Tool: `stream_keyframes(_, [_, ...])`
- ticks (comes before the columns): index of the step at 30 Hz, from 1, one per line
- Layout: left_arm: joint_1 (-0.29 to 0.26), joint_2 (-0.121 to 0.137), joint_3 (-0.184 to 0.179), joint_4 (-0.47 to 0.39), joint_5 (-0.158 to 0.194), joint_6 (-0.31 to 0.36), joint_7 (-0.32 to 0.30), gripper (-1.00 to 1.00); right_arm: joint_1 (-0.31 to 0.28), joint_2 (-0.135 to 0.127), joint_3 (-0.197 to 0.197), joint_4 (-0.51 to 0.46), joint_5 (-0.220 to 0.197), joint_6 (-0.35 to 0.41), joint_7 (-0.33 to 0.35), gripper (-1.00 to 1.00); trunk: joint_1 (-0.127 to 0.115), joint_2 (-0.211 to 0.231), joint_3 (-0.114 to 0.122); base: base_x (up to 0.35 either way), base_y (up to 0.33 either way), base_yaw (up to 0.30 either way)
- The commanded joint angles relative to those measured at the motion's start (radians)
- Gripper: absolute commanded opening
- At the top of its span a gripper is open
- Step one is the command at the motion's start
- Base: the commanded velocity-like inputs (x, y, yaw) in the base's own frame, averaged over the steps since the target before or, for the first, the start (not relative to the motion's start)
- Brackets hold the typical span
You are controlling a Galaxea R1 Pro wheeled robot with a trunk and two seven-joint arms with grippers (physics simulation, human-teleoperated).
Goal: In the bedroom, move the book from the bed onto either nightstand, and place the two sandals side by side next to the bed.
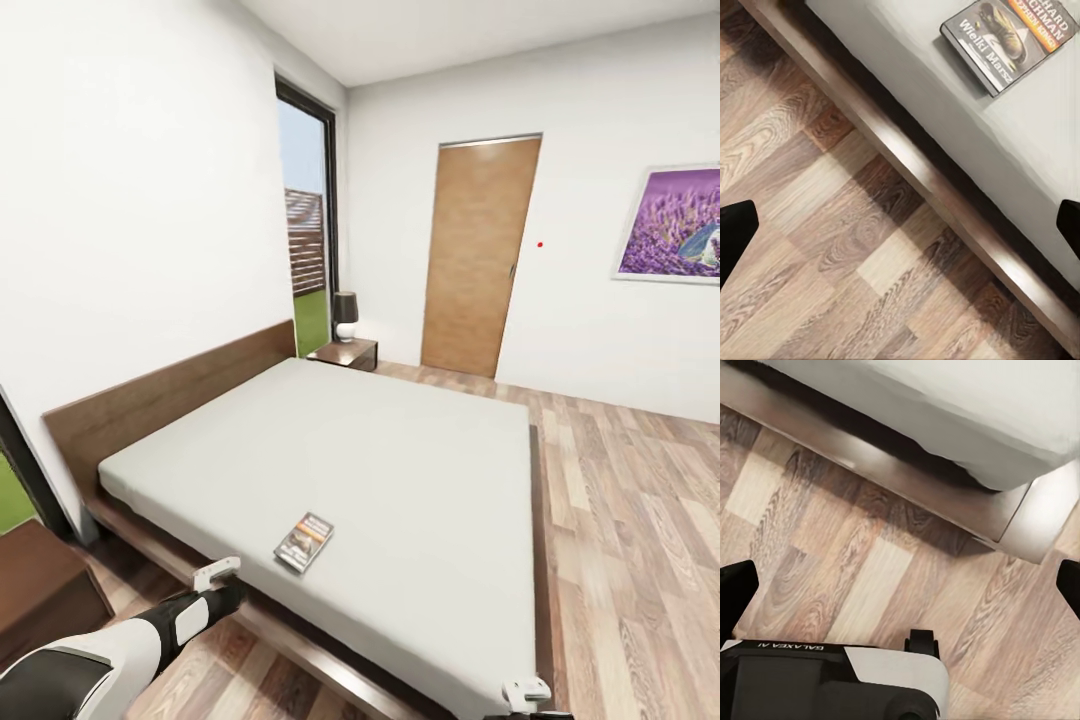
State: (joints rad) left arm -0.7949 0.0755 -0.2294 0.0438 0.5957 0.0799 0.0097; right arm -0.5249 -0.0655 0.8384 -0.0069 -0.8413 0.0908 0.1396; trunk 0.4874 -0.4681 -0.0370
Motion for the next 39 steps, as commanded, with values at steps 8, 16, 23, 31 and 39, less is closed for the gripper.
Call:
stream_keyframes(8, [-0.001, 0.001, -0.008, 0.001, 0.009, 0.003, 0.001, 1.0, -0.001, 0.0, 0.008, -0.001, -0.01, 0.003, 0.003, 1.0, 0.001, -0.002, -0.002, 0.242, 0.104, -0.035])
stream_keyframes(16, [-0.001, 0.001, -0.008, 0.001, 0.009, 0.003, 0.001, 1.0, -0.001, 0.0, 0.008, -0.001, -0.01, 0.003, 0.003, 1.0, 0.001, -0.002, -0.002, 0.1, 0.038, -0.008])
stream_keyframes(23, [-0.001, 0.001, -0.008, 0.001, 0.009, 0.003, 0.001, 1.0, -0.001, 0.0, 0.008, -0.001, -0.01, 0.003, 0.003, 1.0, 0.001, -0.002, -0.002, 0.025, 0.009, -0.002])
stream_keyframes(31, [-0.001, 0.001, -0.008, 0.001, 0.009, 0.003, 0.001, 1.0, -0.001, 0.0, 0.008, -0.001, -0.009, 0.003, 0.003, 1.0, 0.001, -0.002, -0.002, 0.004, 0.002, 0.0])
stream_keyframes(39, [-0.001, 0.001, -0.008, 0.001, 0.009, 0.003, 0.001, 1.0, -0.001, 0.0, 0.008, -0.001, -0.01, 0.003, 0.002, 1.0, 0.001, -0.002, -0.002, 0.0, 0.0, -0.004])
